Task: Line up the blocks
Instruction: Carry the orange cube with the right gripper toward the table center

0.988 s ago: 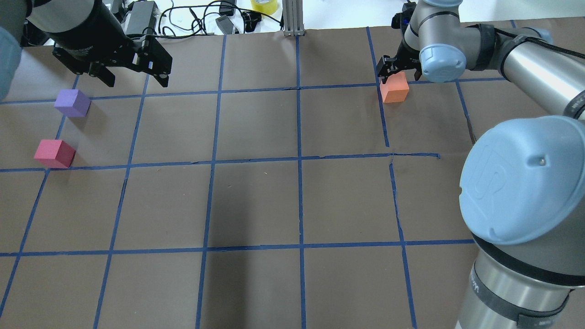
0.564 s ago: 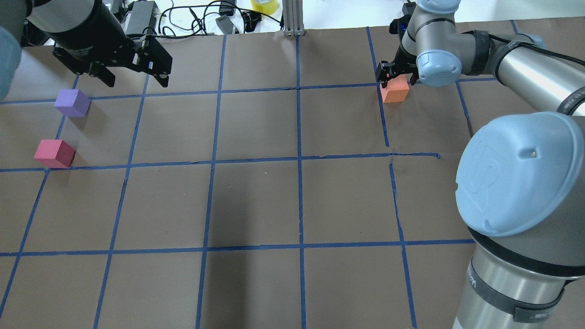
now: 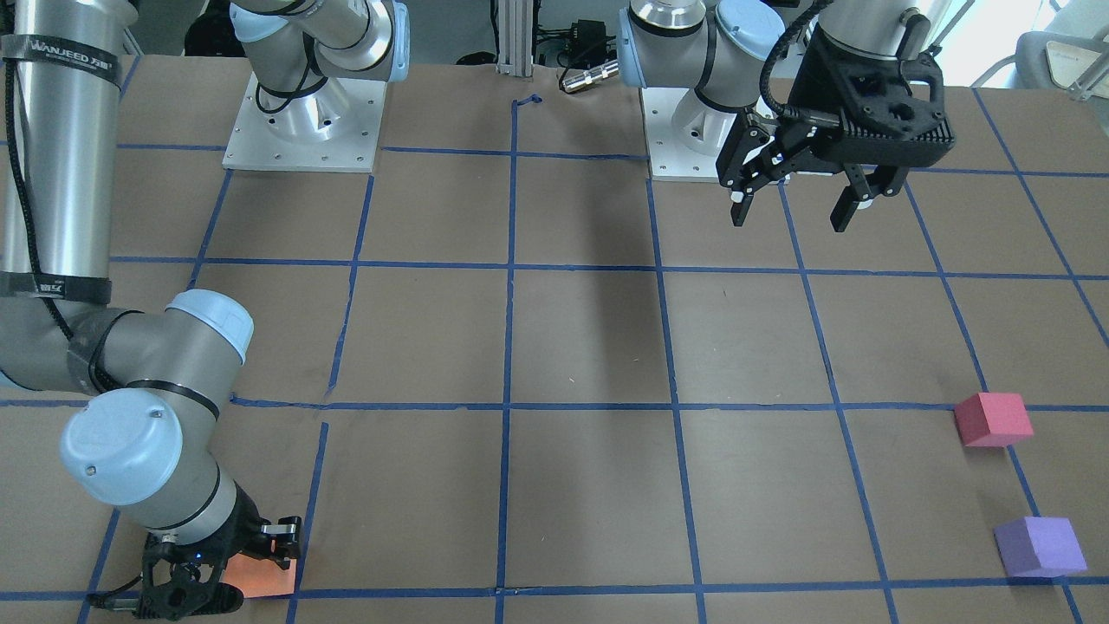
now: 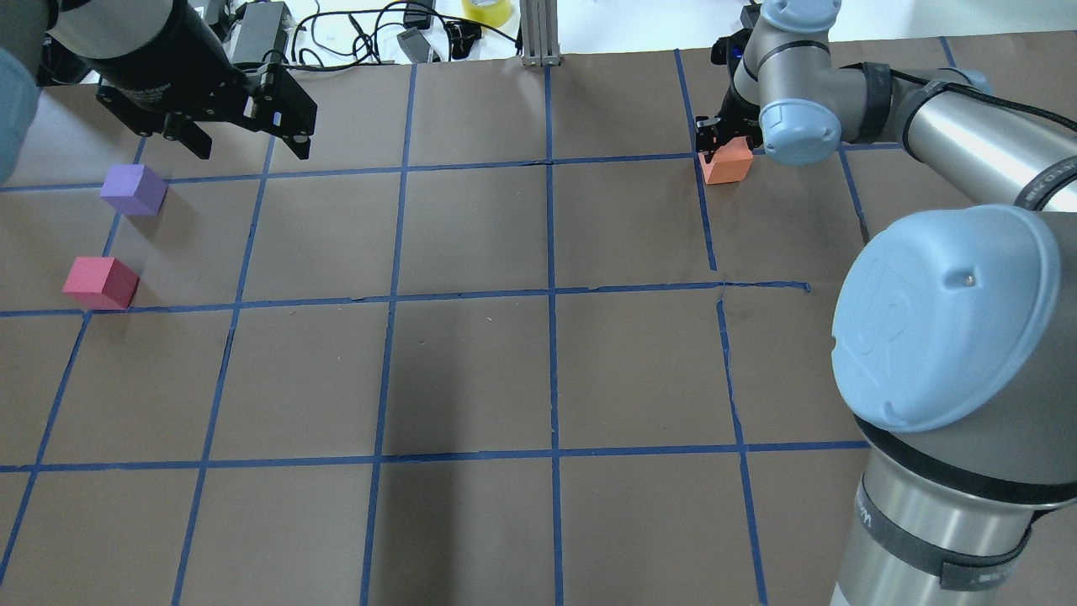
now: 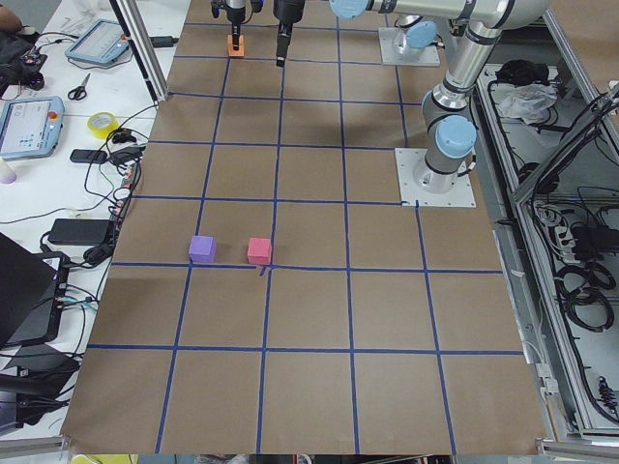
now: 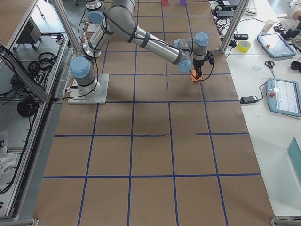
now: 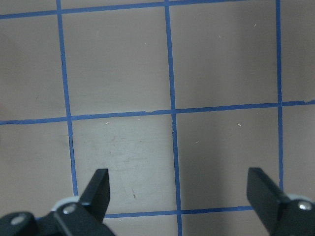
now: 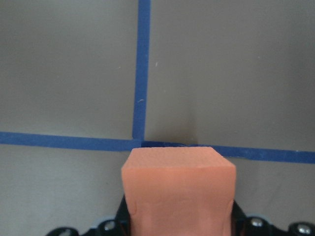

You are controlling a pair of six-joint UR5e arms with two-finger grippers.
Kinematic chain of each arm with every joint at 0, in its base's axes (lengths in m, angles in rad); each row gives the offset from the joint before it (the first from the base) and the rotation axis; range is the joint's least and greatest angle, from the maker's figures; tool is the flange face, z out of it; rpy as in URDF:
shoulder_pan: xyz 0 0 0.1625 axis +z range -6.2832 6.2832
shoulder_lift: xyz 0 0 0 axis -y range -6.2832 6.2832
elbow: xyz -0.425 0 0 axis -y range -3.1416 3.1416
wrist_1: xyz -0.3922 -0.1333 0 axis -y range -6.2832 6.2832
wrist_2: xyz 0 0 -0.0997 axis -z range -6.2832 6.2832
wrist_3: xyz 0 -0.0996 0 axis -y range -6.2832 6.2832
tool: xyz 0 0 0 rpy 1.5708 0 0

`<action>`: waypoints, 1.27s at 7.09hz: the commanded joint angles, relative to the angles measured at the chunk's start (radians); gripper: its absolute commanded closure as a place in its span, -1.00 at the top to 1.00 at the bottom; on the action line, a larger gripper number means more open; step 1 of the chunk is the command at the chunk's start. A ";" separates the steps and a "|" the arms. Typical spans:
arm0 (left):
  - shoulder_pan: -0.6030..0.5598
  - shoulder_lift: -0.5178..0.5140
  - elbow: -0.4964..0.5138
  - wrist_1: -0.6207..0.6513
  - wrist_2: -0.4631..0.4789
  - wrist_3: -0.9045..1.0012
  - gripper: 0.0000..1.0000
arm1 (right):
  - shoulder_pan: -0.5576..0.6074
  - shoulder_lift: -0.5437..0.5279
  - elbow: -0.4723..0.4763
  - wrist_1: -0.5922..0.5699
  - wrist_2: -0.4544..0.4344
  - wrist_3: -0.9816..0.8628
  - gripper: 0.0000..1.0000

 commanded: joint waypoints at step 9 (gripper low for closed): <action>-0.002 0.000 -0.001 -0.001 0.000 0.000 1.00 | 0.432 0.070 -0.112 0.090 -0.049 0.492 -0.80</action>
